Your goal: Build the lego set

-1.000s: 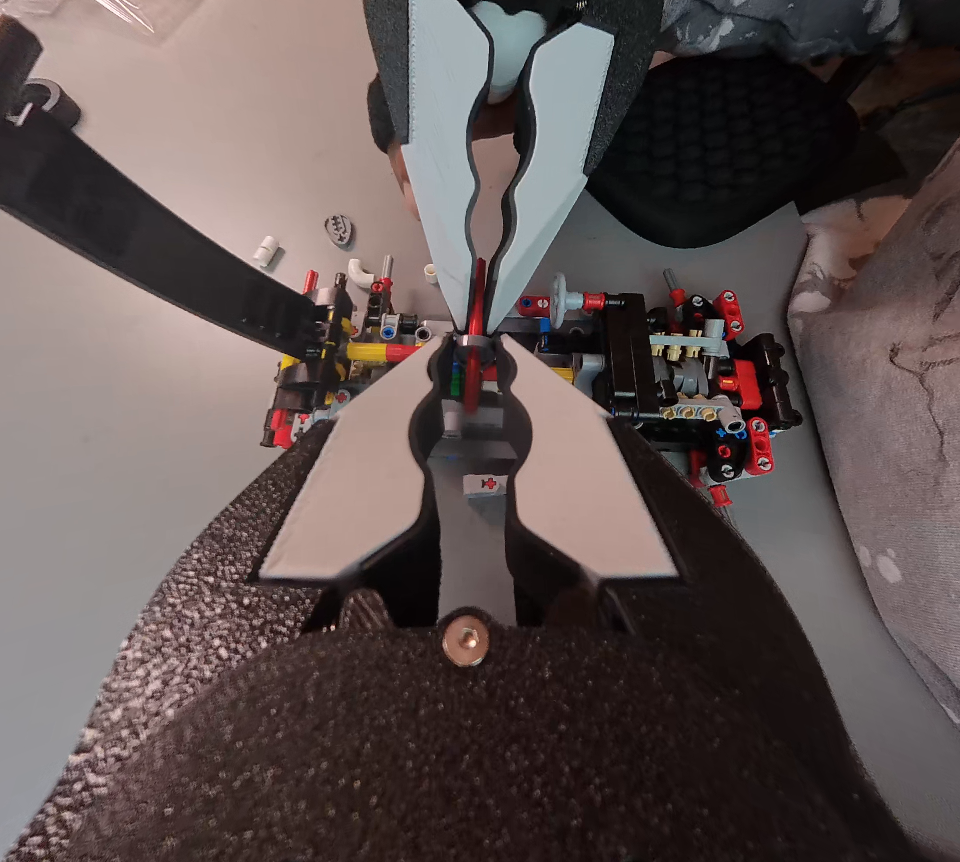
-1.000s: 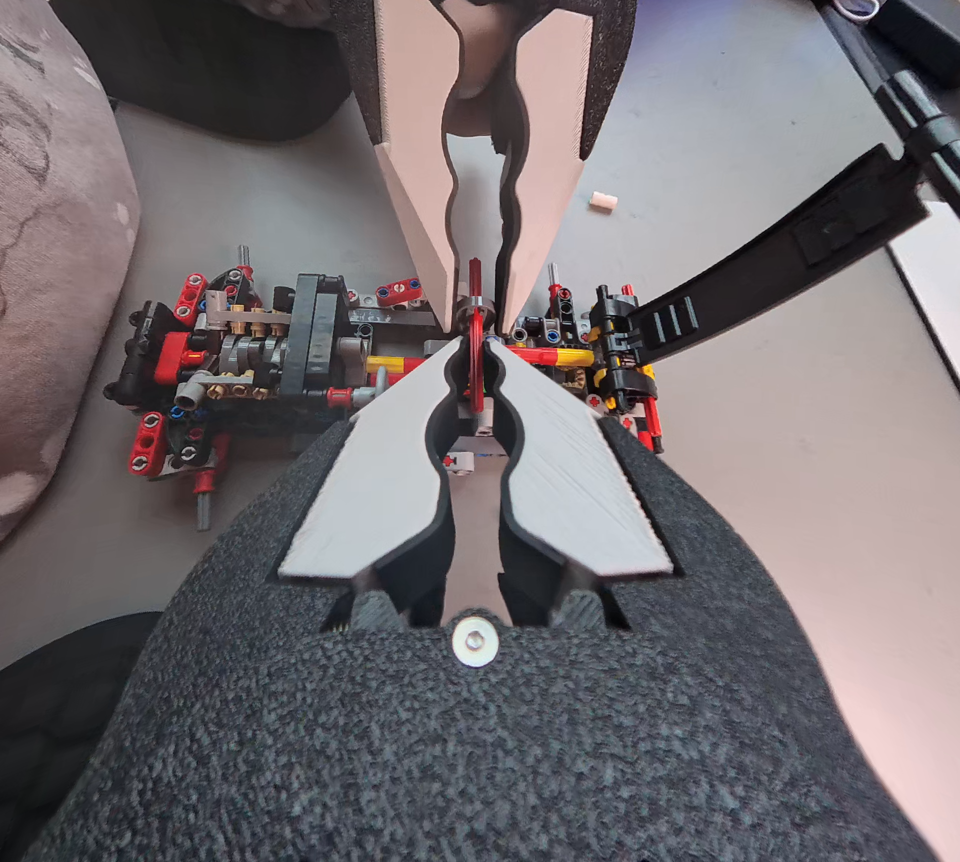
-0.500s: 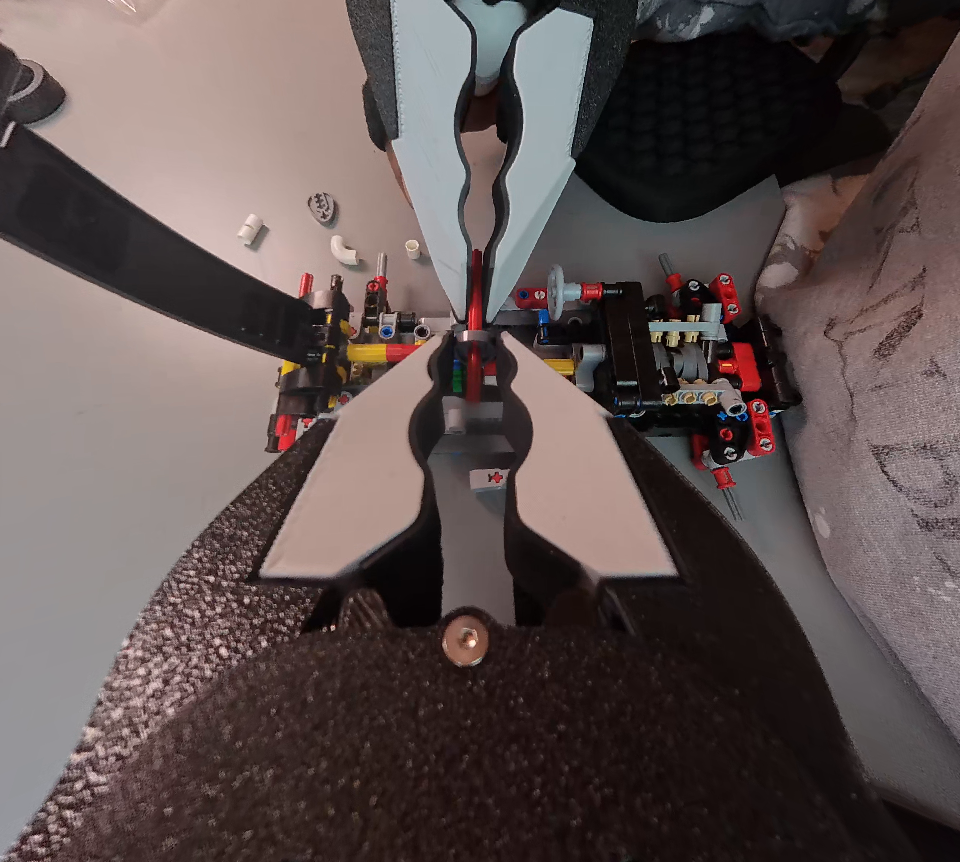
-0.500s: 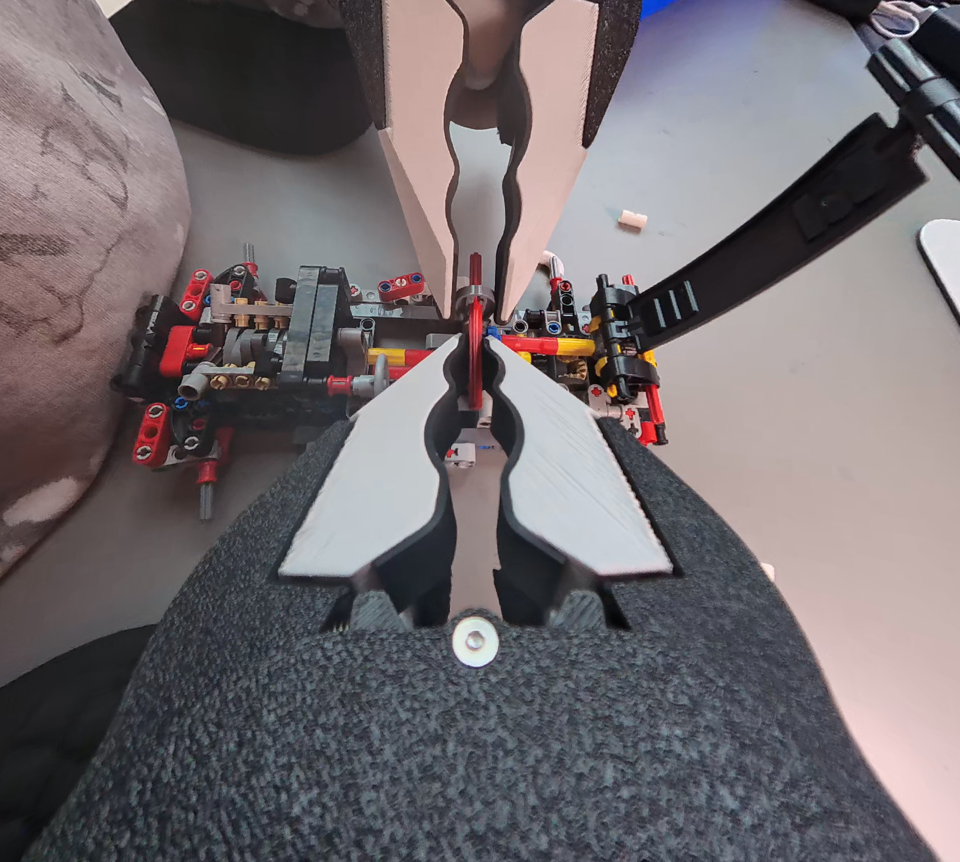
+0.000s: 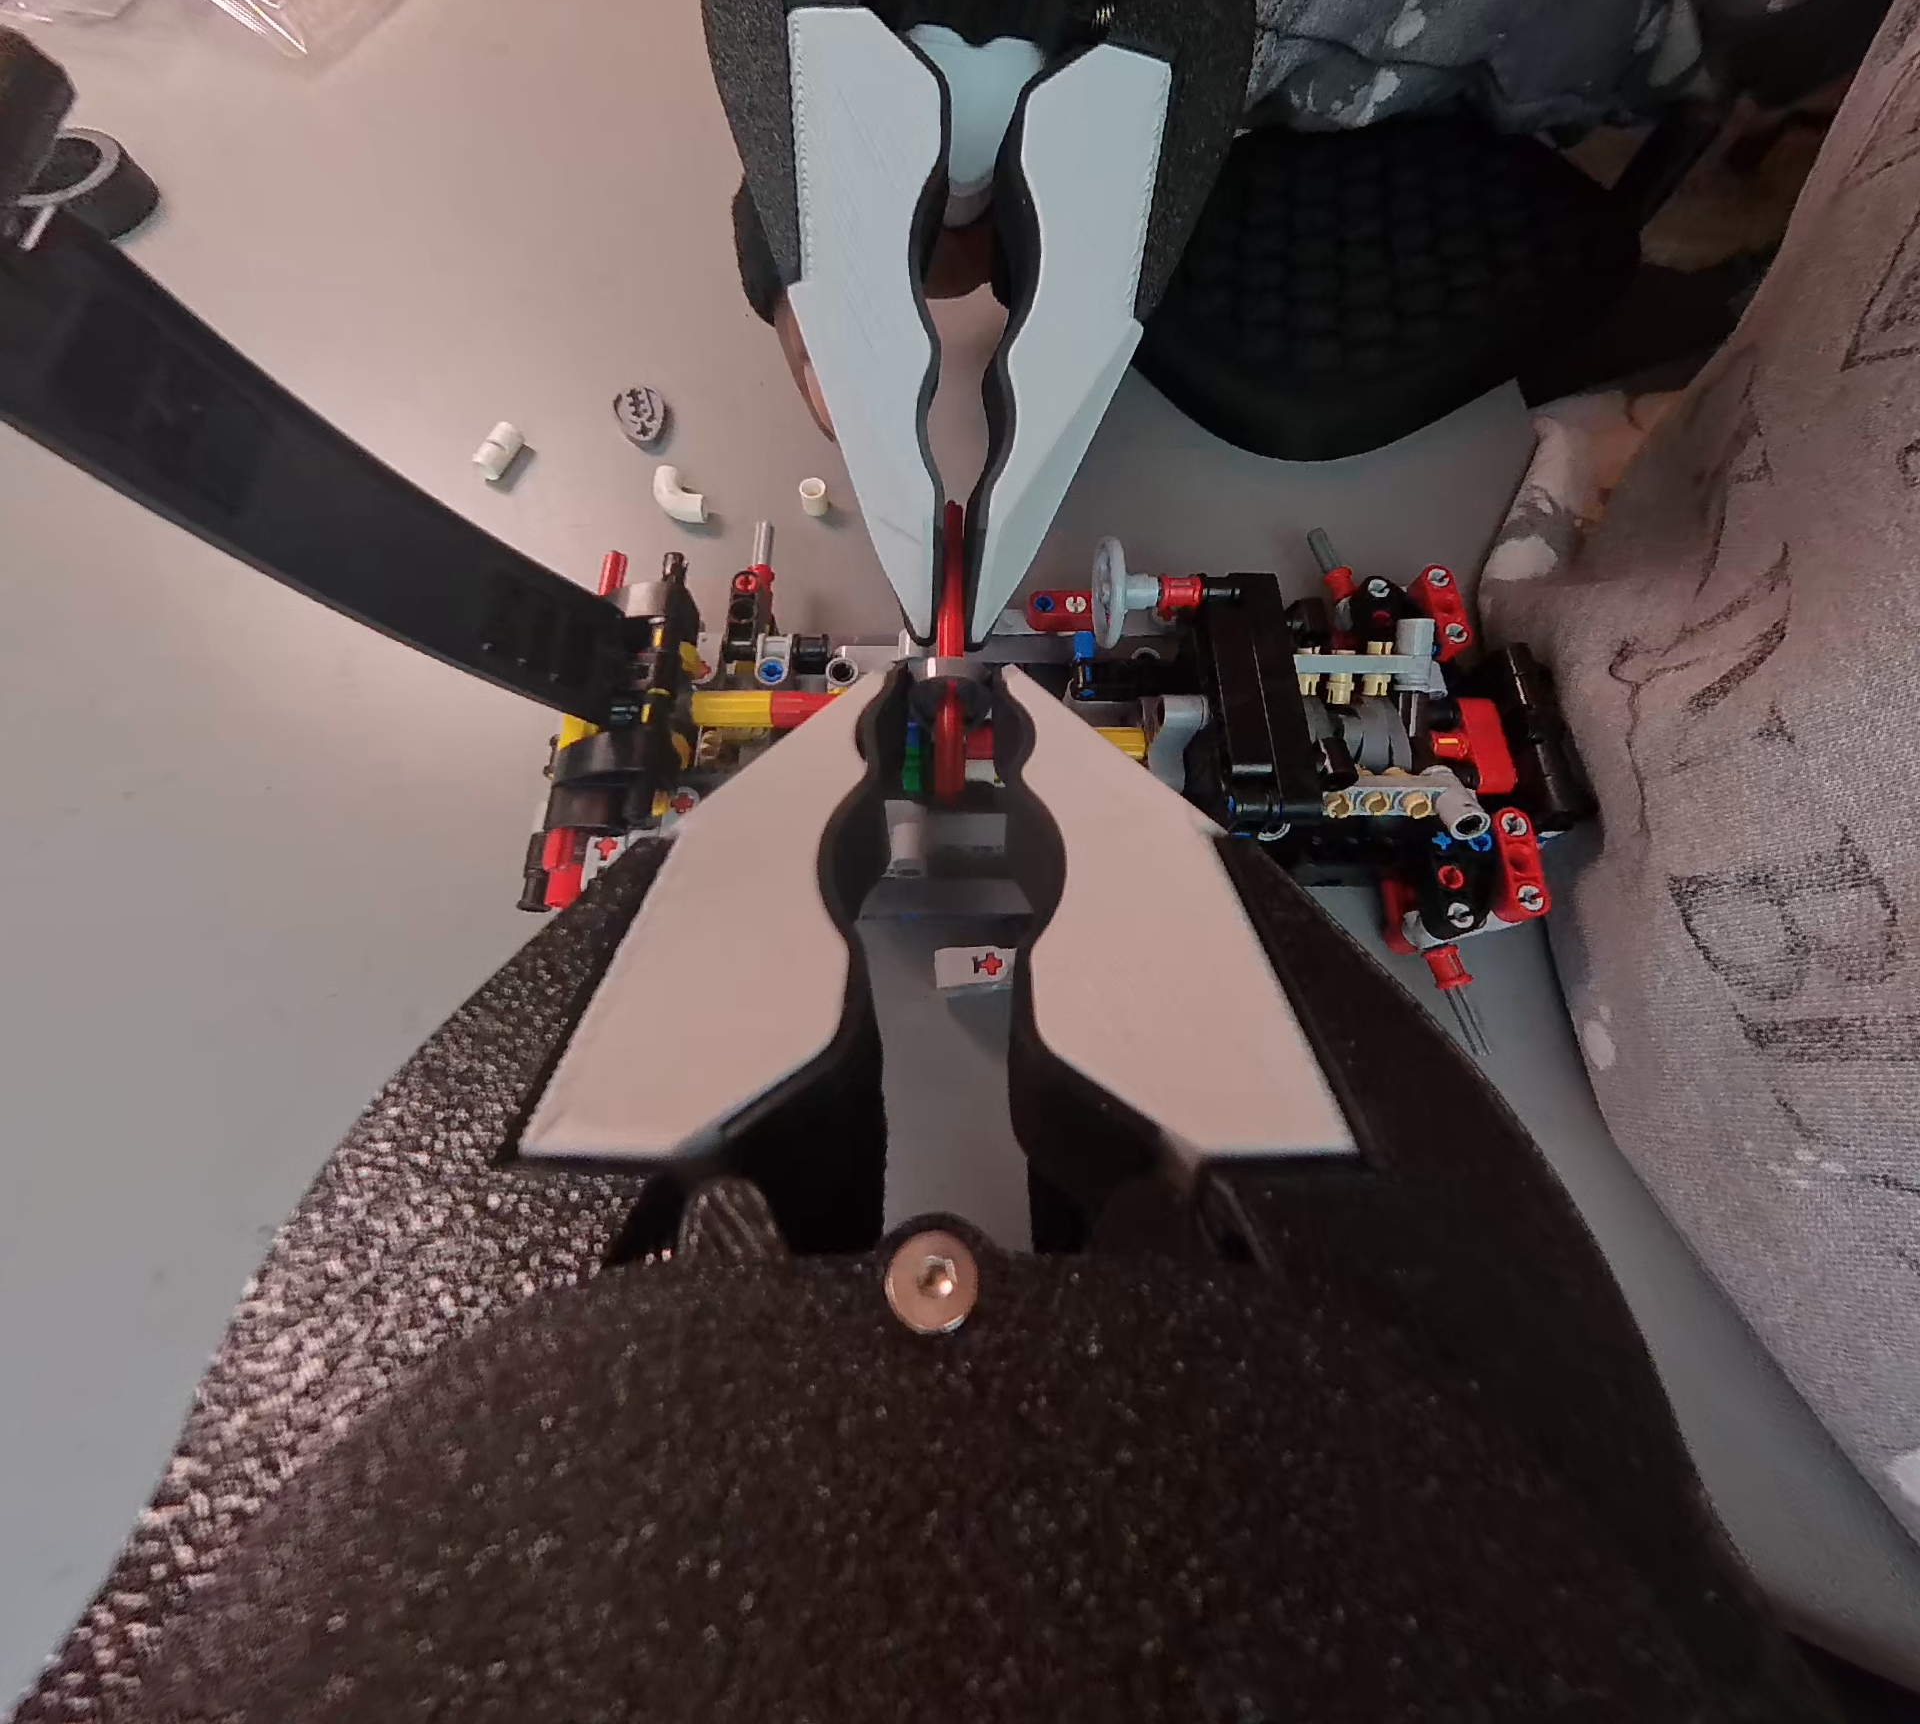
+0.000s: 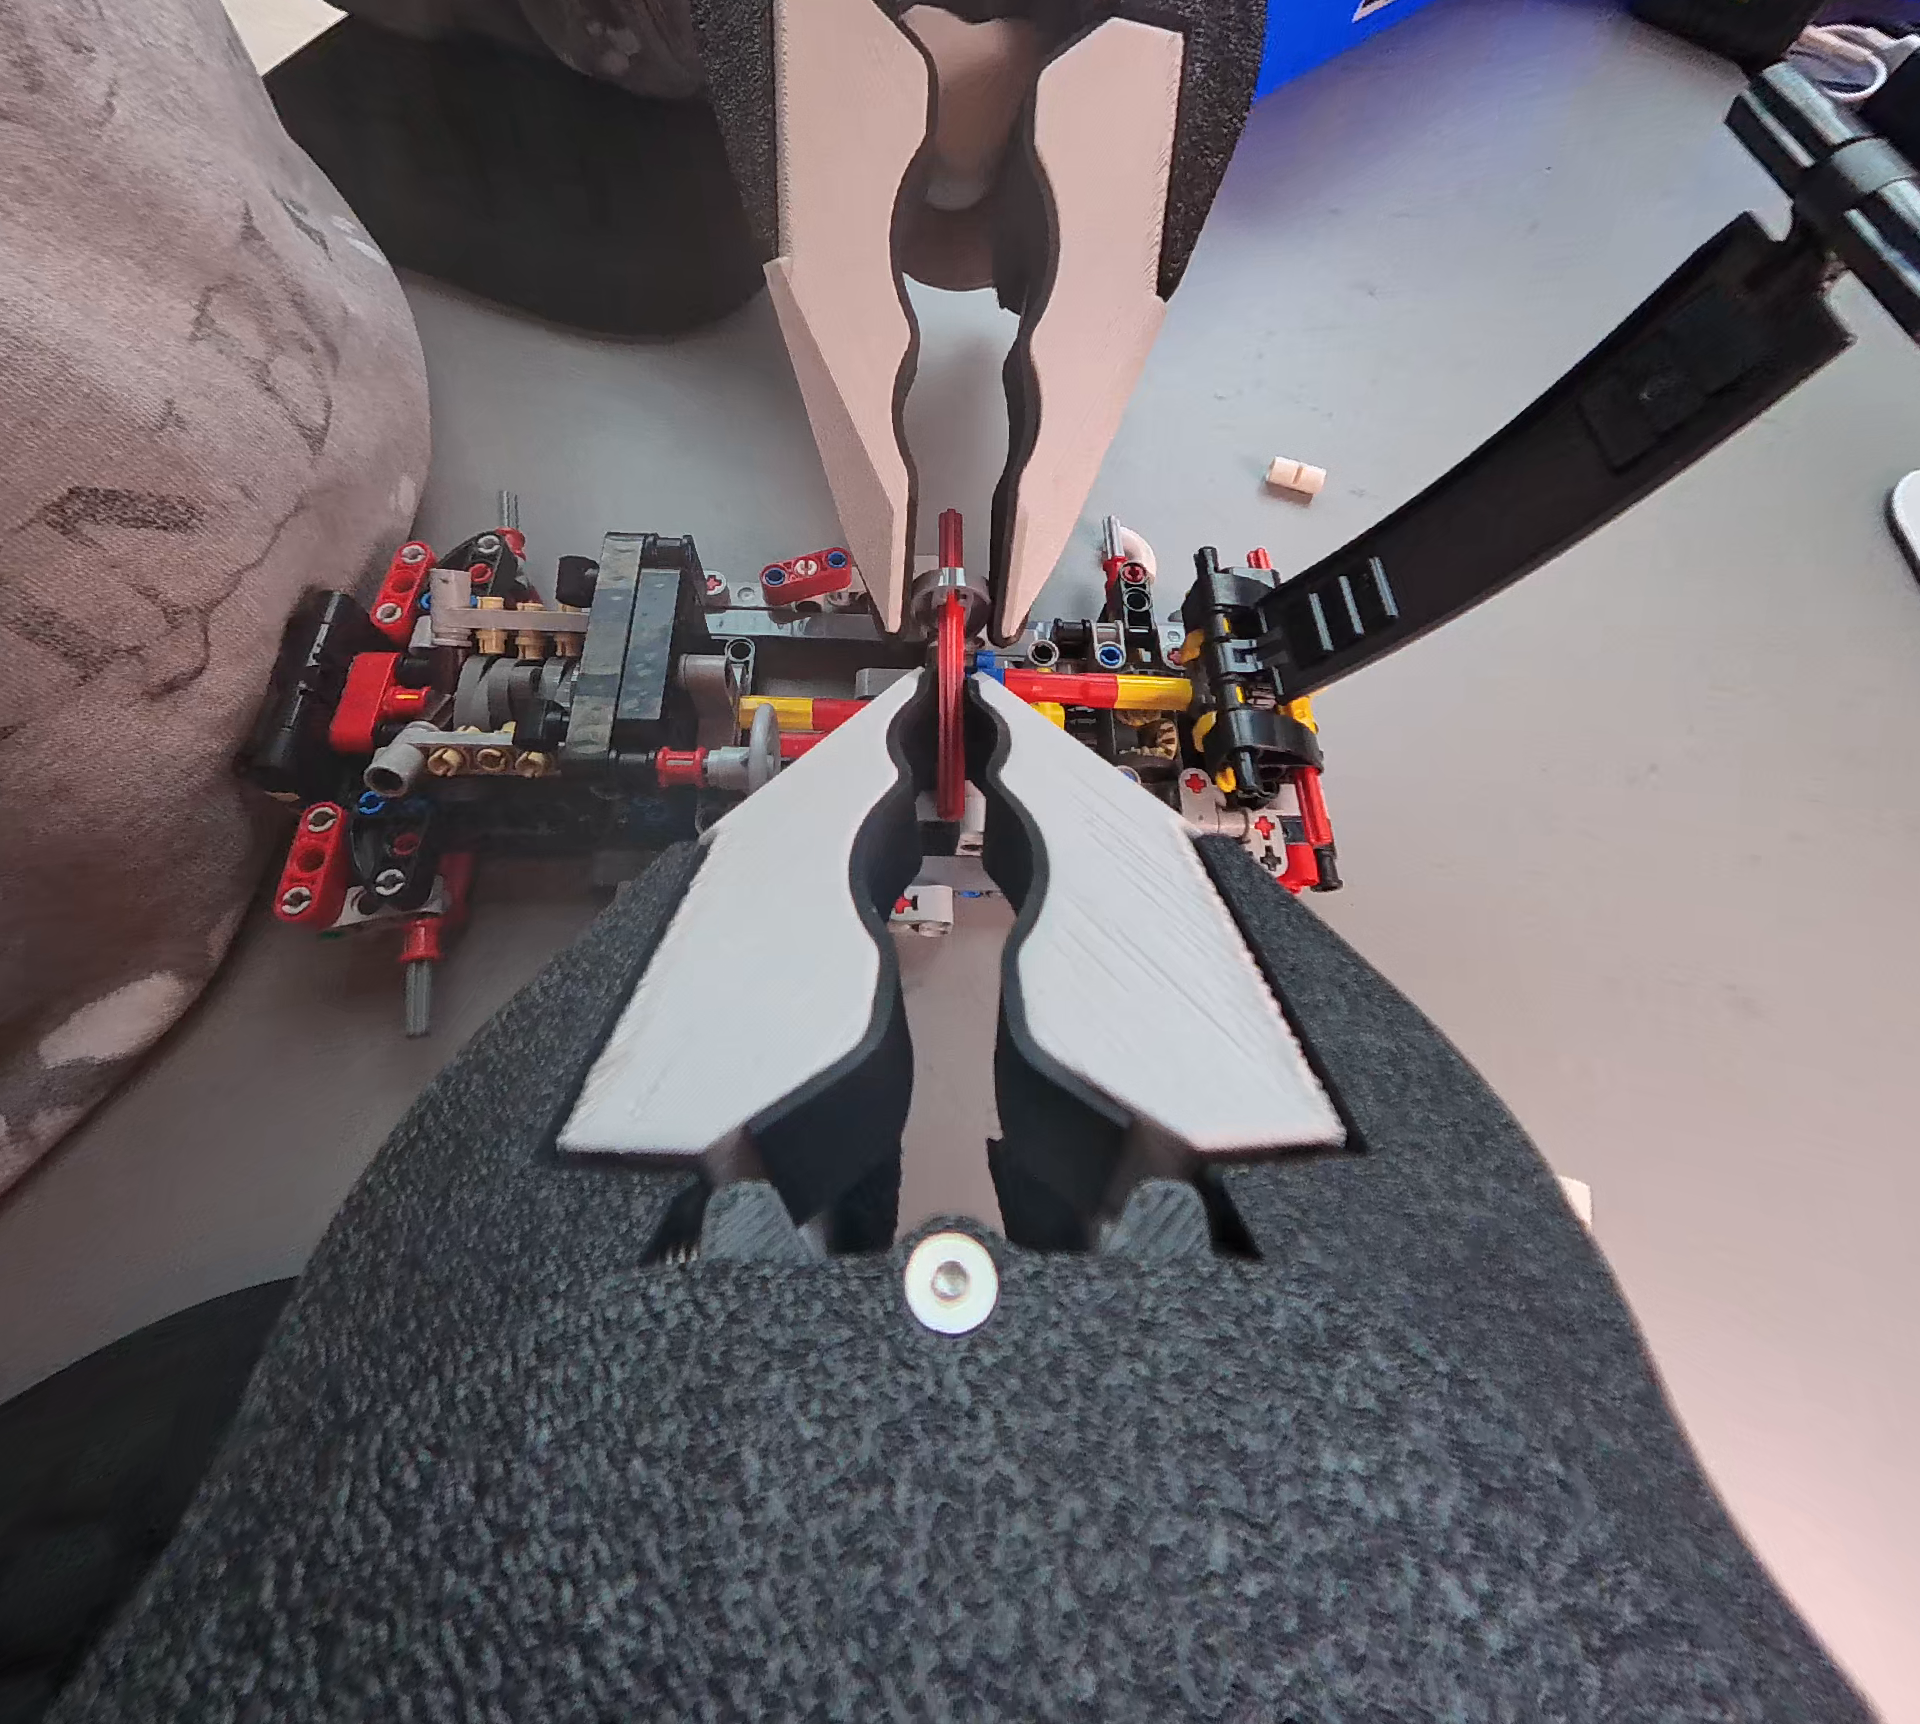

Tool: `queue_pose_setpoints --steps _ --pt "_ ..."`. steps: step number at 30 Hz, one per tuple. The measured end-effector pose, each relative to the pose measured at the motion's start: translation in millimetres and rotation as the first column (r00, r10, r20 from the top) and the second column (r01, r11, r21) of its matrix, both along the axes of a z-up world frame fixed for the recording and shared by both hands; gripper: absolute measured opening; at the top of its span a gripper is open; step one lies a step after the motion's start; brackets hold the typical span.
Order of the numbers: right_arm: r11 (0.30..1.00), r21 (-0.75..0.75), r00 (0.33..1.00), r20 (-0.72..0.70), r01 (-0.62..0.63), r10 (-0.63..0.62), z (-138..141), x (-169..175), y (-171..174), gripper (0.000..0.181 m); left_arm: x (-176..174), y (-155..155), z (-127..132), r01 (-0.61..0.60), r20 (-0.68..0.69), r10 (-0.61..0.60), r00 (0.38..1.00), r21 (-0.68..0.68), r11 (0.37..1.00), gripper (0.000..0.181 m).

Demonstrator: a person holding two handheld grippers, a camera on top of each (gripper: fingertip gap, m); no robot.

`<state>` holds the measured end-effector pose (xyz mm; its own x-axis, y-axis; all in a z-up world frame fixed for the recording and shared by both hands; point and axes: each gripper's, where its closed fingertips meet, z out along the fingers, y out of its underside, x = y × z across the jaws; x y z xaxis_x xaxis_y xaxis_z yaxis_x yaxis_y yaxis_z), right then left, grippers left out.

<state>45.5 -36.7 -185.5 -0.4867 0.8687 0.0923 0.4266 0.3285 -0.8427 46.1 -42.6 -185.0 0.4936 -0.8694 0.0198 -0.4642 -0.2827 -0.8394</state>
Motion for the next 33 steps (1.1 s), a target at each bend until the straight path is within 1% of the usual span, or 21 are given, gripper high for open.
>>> queue_pose_setpoints --steps 5,10,16,27,28,29,31,33 --pt "1.000 0.000 1.000 -0.005 -0.003 0.003 0 0 -3 0.004 0 -3 0 -0.004 0.019 0.004 1.000 0.013 1.000 0.016" --pt "1.000 -0.012 1.000 -0.006 -0.009 0.009 0 1 -4 0.004 -2 -7 1 -0.001 0.082 0.000 0.997 0.015 1.000 0.016" --pt "1.000 -0.025 1.000 -0.001 -0.010 0.010 0 4 -1 0.004 -2 -6 1 0.015 0.088 -0.016 0.996 0.014 1.000 0.016" --pt "1.000 -0.017 1.000 0.023 0.011 -0.011 2 28 3 0.005 10 -7 1 0.071 0.095 -0.074 0.993 0.032 0.997 0.016" --pt "1.000 0.001 0.999 0.042 0.026 -0.026 -1 34 8 0.004 8 -8 0 0.076 0.086 -0.078 0.993 0.029 0.997 0.016" --pt "0.996 0.042 0.995 0.058 0.081 -0.084 -5 44 25 0.004 1 -7 0 0.064 0.085 -0.065 0.994 0.020 0.998 0.015" --pt "0.986 -0.056 0.988 0.031 0.154 -0.153 4 67 42 0.004 -15 -6 1 0.009 0.090 -0.010 0.996 0.018 1.000 0.015" --pt "0.972 0.033 0.970 0.064 0.234 -0.235 -5 81 60 0.004 -16 -6 1 0.005 0.094 -0.005 0.996 0.007 1.000 0.016"
